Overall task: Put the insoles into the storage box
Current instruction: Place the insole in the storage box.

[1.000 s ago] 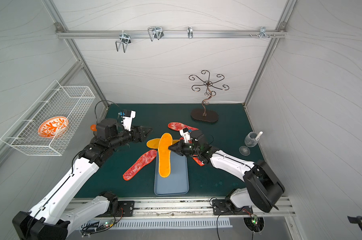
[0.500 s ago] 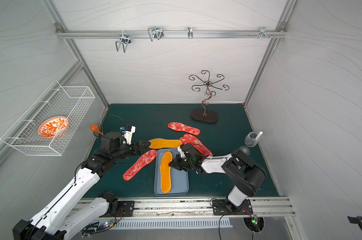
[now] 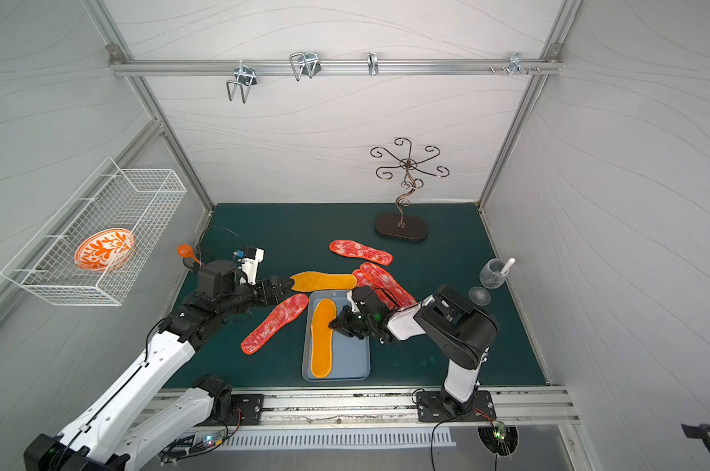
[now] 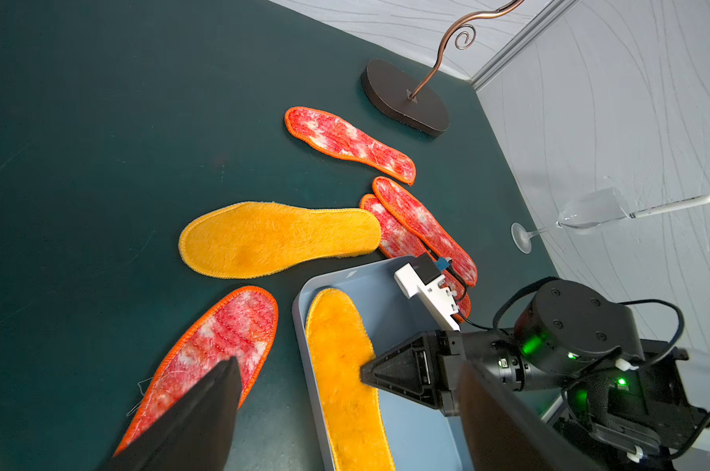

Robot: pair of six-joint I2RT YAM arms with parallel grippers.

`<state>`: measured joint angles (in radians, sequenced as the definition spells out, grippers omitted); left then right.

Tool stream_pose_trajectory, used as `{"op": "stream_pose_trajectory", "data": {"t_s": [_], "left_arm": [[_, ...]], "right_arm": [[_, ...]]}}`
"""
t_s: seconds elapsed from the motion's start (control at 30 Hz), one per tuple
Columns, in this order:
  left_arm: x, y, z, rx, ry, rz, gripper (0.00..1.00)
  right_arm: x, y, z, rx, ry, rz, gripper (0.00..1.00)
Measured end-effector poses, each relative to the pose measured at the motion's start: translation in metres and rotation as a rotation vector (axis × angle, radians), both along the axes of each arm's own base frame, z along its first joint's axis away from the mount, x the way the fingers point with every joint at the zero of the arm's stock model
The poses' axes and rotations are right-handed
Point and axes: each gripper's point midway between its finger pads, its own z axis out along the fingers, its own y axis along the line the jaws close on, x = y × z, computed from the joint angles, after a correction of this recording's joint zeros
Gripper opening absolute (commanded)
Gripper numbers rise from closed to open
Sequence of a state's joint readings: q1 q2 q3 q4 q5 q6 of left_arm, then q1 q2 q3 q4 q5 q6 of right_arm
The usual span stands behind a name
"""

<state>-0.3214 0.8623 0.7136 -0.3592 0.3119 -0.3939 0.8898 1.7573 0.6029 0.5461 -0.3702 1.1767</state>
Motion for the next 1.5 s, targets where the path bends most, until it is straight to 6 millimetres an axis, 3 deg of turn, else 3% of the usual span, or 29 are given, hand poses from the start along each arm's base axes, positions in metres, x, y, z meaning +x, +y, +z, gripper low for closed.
{"op": "stream_pose_trajectory", "data": {"t_s": [0.27,0.53,0.7,0.9,1.03,1.2,1.5], "left_arm": [[-0.001,0.0,-0.006,0.004,0.015,-0.001,0.89],[0.001,-0.001,-0.011,0.011,0.031,-0.003,0.89],[0.002,0.0,-0.014,0.038,0.044,-0.014,0.87],[0.008,0.007,-0.017,0.096,0.06,0.016,0.85],[0.013,0.017,-0.034,0.153,0.106,0.07,0.82],[0.023,0.032,-0.062,0.236,0.203,0.14,0.76],[0.063,0.047,-0.111,0.349,0.361,0.244,0.61]], "right_arm": [[0.002,0.0,0.015,-0.046,-0.025,-0.006,0.47],[-0.001,-0.01,0.047,-0.12,-0.063,-0.055,0.57],[0.002,-0.028,0.067,-0.168,-0.114,-0.11,0.6],[0.024,-0.055,0.118,-0.225,-0.319,-0.134,0.67],[0.041,-0.075,0.145,-0.278,-0.472,-0.116,0.72],[0.055,-0.107,0.152,-0.392,-0.573,-0.063,0.79],[0.078,-0.14,0.182,-0.479,-0.666,-0.001,0.85]]}}
